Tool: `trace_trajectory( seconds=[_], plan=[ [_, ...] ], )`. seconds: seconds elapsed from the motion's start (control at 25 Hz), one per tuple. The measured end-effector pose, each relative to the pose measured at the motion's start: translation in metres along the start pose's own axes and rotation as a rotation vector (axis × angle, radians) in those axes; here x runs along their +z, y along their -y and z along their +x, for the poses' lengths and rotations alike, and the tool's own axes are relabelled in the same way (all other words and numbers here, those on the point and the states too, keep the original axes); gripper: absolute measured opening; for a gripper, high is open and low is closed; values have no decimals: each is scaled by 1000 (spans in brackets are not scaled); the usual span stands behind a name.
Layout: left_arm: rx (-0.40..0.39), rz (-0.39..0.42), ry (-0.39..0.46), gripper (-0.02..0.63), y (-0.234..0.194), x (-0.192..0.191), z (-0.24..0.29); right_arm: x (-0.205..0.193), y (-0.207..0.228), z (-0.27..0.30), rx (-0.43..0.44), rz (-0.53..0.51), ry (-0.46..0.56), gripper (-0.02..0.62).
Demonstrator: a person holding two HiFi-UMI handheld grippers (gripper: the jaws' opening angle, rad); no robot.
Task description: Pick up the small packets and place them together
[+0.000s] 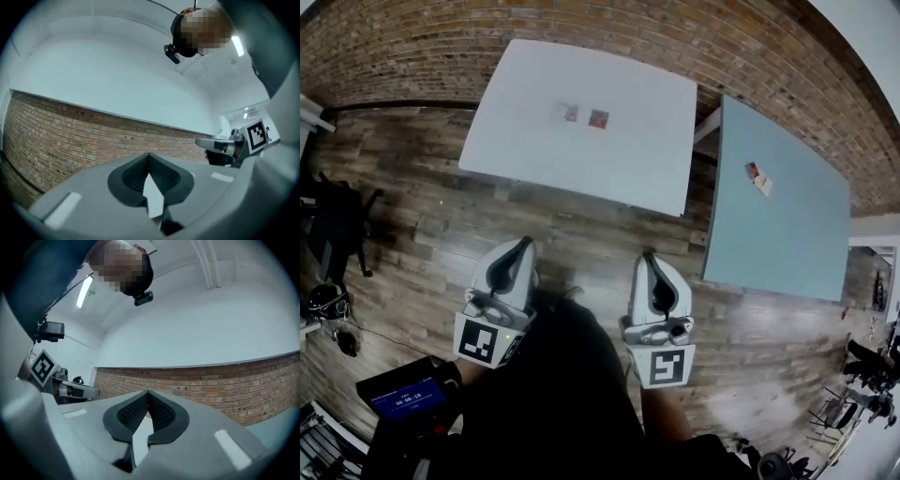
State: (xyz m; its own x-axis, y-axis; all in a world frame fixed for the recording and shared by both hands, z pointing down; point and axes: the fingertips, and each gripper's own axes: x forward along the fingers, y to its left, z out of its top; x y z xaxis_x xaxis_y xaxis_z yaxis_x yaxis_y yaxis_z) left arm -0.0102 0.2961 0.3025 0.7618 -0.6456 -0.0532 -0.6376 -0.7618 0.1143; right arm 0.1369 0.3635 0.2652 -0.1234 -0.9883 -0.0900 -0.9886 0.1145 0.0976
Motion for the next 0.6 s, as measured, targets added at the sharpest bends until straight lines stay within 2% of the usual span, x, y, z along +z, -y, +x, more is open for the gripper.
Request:
trace_trajectory(
  seconds=[0.16,0.28,0.44,0.6],
  plan=[
    [-10,34,9,0,10,11,-8,14,-9,-4,47,-12,34,2],
    [-21,79,25,0,15,21,-9,15,-14,0,70,26,36,2],
    [-14,49,36,0,9,23,-12,13,-36,9,57,41,23,1],
    [4,68,60,0,-3,25,-14,11,-53,15,56,32,11,0]
  ],
)
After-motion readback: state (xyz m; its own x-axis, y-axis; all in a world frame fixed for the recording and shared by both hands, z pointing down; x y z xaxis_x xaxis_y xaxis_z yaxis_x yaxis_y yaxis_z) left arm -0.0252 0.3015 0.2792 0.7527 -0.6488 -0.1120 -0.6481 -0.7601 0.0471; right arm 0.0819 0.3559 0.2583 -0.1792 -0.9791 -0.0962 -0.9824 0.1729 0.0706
